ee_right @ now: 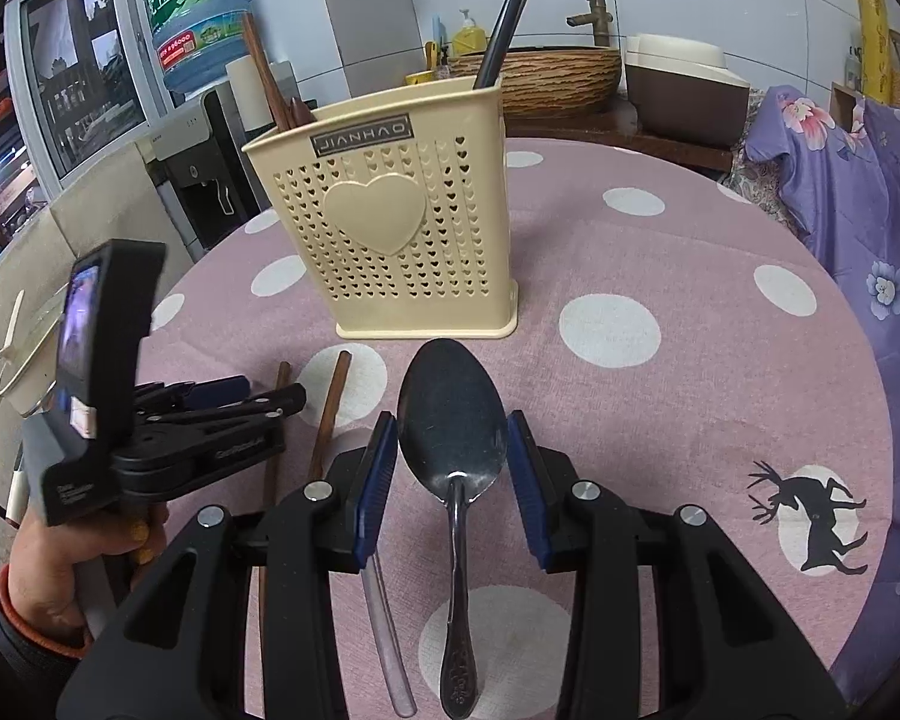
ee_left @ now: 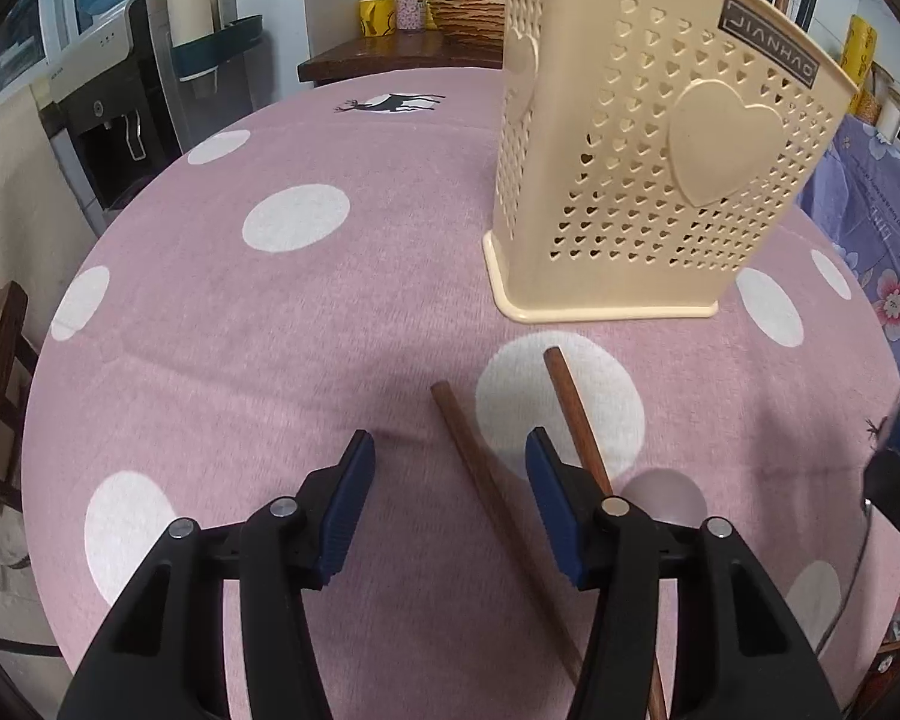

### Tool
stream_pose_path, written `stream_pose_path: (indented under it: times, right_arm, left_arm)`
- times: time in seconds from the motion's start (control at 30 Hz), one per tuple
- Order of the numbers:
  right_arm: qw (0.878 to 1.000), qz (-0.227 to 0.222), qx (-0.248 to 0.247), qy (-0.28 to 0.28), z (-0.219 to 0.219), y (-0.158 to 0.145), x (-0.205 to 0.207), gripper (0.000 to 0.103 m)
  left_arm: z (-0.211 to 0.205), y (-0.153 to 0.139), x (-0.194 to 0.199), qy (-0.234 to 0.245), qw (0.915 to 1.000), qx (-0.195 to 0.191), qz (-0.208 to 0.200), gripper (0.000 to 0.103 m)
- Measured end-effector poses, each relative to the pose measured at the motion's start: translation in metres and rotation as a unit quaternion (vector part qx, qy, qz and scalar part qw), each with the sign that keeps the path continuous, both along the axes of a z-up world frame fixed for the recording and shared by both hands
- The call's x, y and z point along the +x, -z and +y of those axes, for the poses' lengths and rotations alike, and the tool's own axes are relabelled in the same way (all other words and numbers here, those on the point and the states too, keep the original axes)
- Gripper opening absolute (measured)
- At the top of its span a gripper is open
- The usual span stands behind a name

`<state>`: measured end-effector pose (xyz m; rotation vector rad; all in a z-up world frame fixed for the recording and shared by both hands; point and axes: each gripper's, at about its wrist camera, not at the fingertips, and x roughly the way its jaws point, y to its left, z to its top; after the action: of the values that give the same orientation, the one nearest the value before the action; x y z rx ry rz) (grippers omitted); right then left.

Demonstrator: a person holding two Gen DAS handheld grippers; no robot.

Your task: Organize utensils

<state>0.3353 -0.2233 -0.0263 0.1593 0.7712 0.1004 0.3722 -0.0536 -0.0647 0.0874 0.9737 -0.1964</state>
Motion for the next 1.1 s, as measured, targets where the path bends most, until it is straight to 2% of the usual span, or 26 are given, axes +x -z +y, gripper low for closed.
stream_pose_path:
  times: [0.03, 0.1, 0.17, 0.4, 0.63, 0.8, 0.9, 1.07, 1.1]
  right_arm:
    - [1.0, -0.002, 0.0, 0.0, 0.0, -0.002, -0.001, 0.038]
    - [1.0, -0.006, 0.0, -0.001, 0.0, -0.006, -0.001, 0.038]
    - [1.0, -0.011, -0.001, -0.001, 0.0, -0.009, -0.002, 0.038]
    - [1.0, -0.019, -0.005, -0.003, 0.0, -0.017, -0.003, 0.038]
    - [1.0, -0.028, -0.001, -0.009, -0.002, -0.021, -0.003, 0.038]
    - [0.999, -0.036, 0.01, -0.017, -0.004, -0.026, -0.004, 0.038]
    - [0.999, -0.04, 0.017, -0.018, -0.006, -0.034, -0.004, 0.038]
    - [0.998, -0.057, 0.012, -0.018, -0.008, -0.05, -0.008, 0.037]
    - [0.998, -0.06, 0.011, -0.019, -0.008, -0.053, -0.009, 0.032]
  left_arm:
    - [-0.002, 0.0, 0.001, 0.0, 1.0, 0.008, -0.003, 0.04]
    - [-0.004, 0.0, 0.002, 0.0, 0.9999, 0.013, -0.008, 0.024]
    - [-0.003, 0.0, 0.003, -0.004, 0.9999, 0.013, -0.01, 0.014]
    - [0.0, -0.001, 0.004, -0.006, 0.9999, -0.009, -0.009, 0.009]
    - [0.006, -0.017, -0.001, -0.009, 0.999, -0.032, -0.031, 0.009]
    - [0.015, -0.046, -0.013, -0.006, 0.9958, -0.061, -0.068, 0.008]
    - [0.021, -0.073, -0.024, -0.001, 0.9915, -0.08, -0.102, 0.008]
    - [0.026, -0.113, -0.04, 0.004, 0.983, -0.09, -0.16, 0.008]
    - [0.027, -0.12, -0.043, 0.004, 0.9808, -0.093, -0.171, 0.008]
